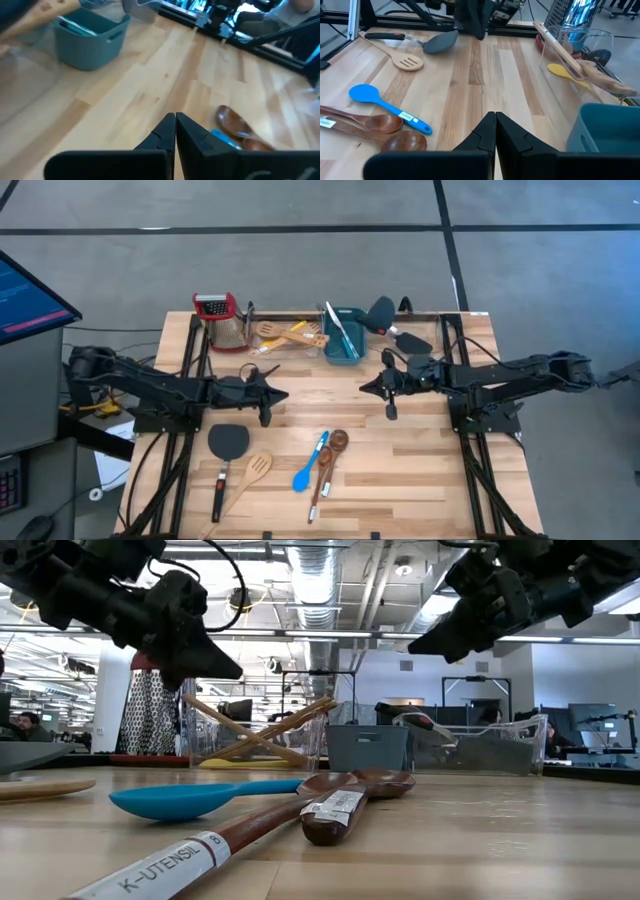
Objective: Pick & Place Kitchen Items
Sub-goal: Put the blue serving spoon into the left transparent bin
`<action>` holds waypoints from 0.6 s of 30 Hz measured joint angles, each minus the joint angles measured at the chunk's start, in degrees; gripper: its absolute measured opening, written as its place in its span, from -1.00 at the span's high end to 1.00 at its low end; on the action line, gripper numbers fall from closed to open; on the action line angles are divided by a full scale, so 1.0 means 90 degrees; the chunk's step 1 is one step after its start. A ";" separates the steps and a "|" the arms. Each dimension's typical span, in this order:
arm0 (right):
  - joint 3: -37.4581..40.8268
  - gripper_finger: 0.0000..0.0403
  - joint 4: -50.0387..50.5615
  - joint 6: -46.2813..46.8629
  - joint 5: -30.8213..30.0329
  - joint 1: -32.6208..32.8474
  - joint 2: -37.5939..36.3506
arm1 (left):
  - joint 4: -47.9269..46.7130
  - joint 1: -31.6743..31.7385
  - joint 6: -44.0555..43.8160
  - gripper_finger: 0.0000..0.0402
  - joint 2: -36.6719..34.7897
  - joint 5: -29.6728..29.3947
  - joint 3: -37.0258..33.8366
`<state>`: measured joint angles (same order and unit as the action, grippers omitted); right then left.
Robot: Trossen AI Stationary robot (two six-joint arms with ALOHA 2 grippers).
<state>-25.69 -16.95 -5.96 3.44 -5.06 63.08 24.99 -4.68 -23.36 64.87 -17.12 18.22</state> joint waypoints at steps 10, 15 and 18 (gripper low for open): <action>0.0000 0.99 0.0017 0.0293 -0.0010 0.0007 -0.0036 | 0.1416 -0.0833 0.0049 0.99 0.0638 -0.0388 0.0188; 0.0000 0.99 0.0015 0.0340 -0.0024 0.0007 -0.0036 | 0.1421 -0.1236 0.0052 0.99 0.1196 -0.0549 0.0698; 0.0000 0.99 0.0004 0.0340 -0.0026 0.0007 -0.0036 | 0.1424 -0.1457 0.0056 0.99 0.1630 -0.0548 0.1043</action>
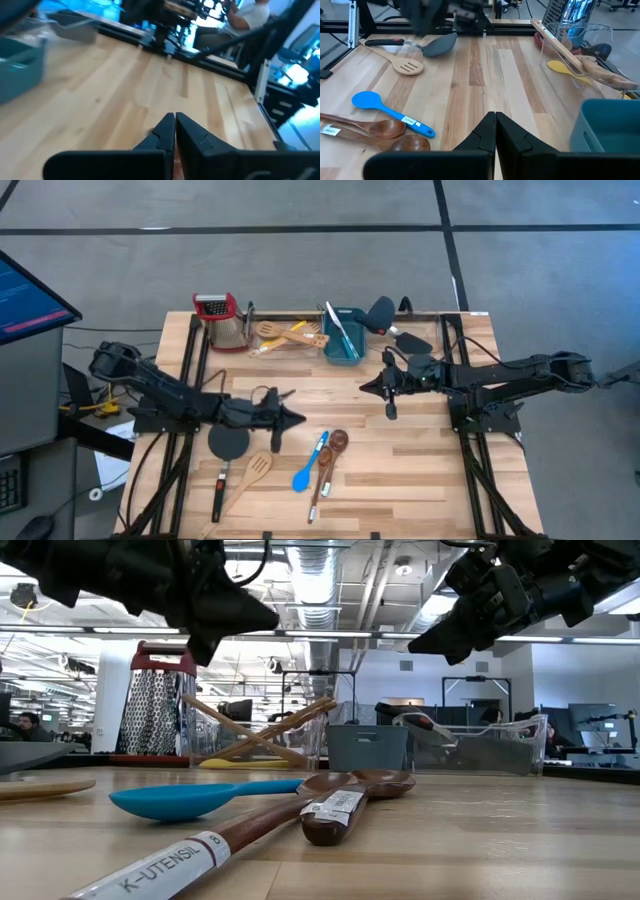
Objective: Pick & Place Kitchen Items
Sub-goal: Put the blue serving spoon into the left transparent bin
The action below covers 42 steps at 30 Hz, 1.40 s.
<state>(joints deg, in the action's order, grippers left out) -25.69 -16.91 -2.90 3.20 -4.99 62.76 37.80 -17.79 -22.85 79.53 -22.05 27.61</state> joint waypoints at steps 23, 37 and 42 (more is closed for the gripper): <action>-0.0007 0.99 -0.0005 -0.0002 -0.0002 0.0105 -0.0931 | -0.2725 -0.0953 -0.2183 0.99 0.2088 0.0776 0.2820; -0.0007 0.99 0.0161 -0.0005 -0.0002 0.0177 -0.1069 | -0.4991 -0.1101 -0.3271 0.99 0.2382 0.0558 0.3493; -0.0007 0.99 0.0154 -0.0028 -0.0003 0.0177 -0.1069 | -0.4857 -0.1079 -0.3583 0.99 0.2859 0.0760 0.3496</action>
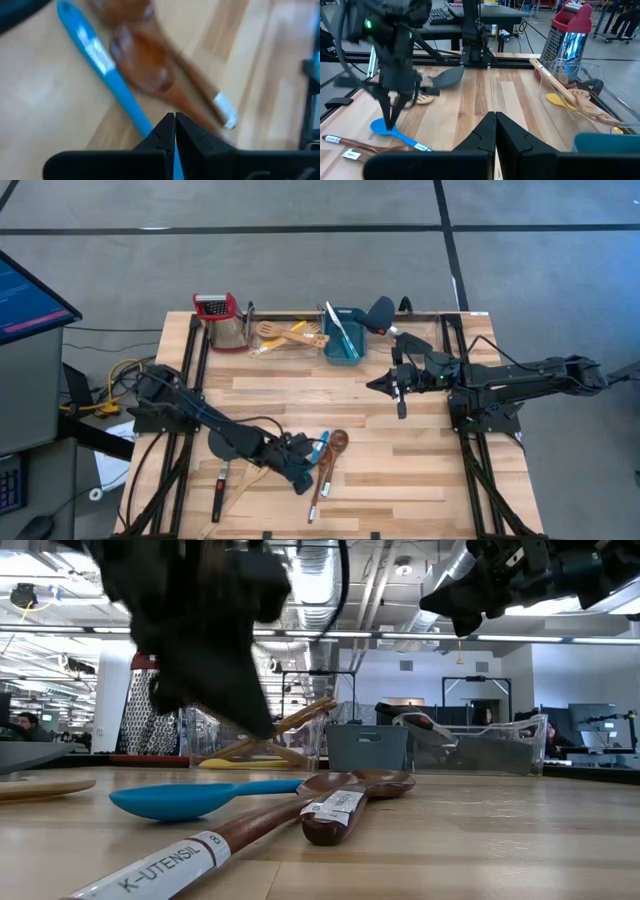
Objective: Pick & Place Kitchen Items
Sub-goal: Put the blue serving spoon into the left transparent bin
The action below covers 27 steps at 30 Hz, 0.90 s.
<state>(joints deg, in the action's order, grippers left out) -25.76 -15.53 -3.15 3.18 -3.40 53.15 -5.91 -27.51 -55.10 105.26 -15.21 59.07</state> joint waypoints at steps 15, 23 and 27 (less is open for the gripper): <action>0.0000 0.99 -0.0012 -0.0044 -0.0002 0.0000 0.0002 | 0.0417 0.0164 -0.0096 1.00 0.0623 0.0399 0.0028; 0.0000 0.99 -0.0012 -0.0149 -0.0002 0.0000 0.0002 | -0.0036 0.0395 0.0315 1.00 0.0650 -0.0051 0.0032; 0.0000 0.99 -0.0012 -0.0312 -0.0003 0.0000 0.0002 | -0.0123 0.0579 0.0568 1.00 0.0652 -0.0124 0.0023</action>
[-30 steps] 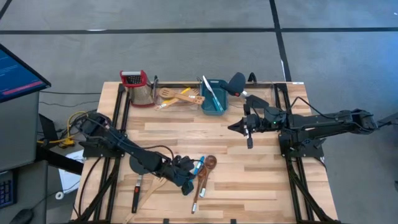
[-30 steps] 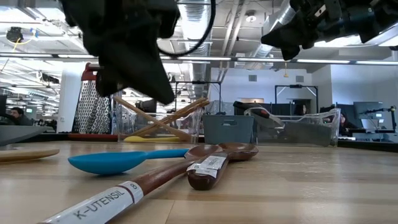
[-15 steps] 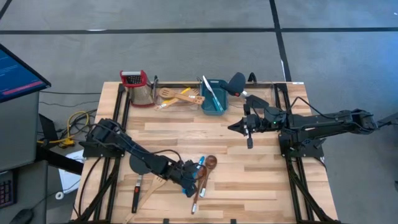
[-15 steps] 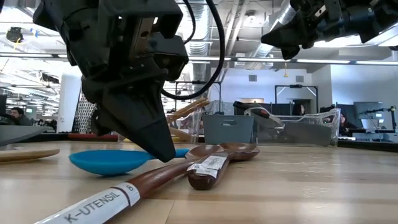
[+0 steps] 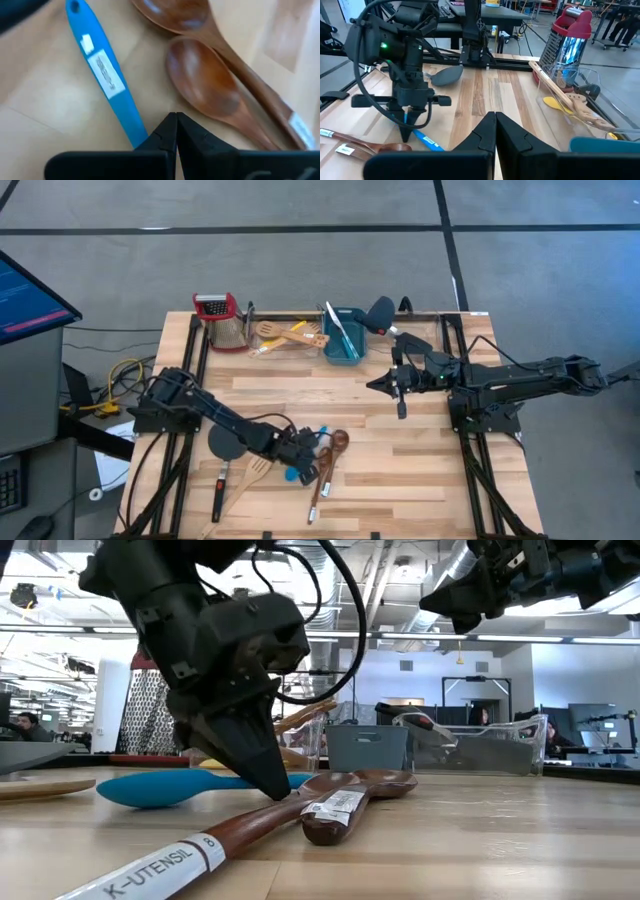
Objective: Pick & Place Kitchen Items
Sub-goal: Put the blue serving spoon into the left transparent bin
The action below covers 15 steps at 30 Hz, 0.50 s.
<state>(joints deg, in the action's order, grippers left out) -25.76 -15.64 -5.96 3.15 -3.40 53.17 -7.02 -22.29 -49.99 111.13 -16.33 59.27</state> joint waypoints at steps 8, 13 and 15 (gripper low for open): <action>0.0000 0.99 -0.0002 -0.0002 -0.0002 0.0000 0.0002 | -0.0163 0.0339 0.0566 0.99 0.0005 -0.0498 -0.0013; 0.0000 0.99 0.0000 -0.0004 -0.0001 0.0000 0.0001 | -0.0204 0.0576 0.0958 0.99 0.0015 -0.0958 -0.0021; 0.0000 0.99 0.0000 -0.0004 -0.0001 0.0000 0.0002 | -0.0225 0.0662 0.1136 0.99 0.0017 -0.1080 -0.0025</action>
<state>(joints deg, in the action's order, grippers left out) -25.76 -15.64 -6.00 3.14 -3.40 53.18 -9.04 -16.34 -39.76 111.28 -26.04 59.05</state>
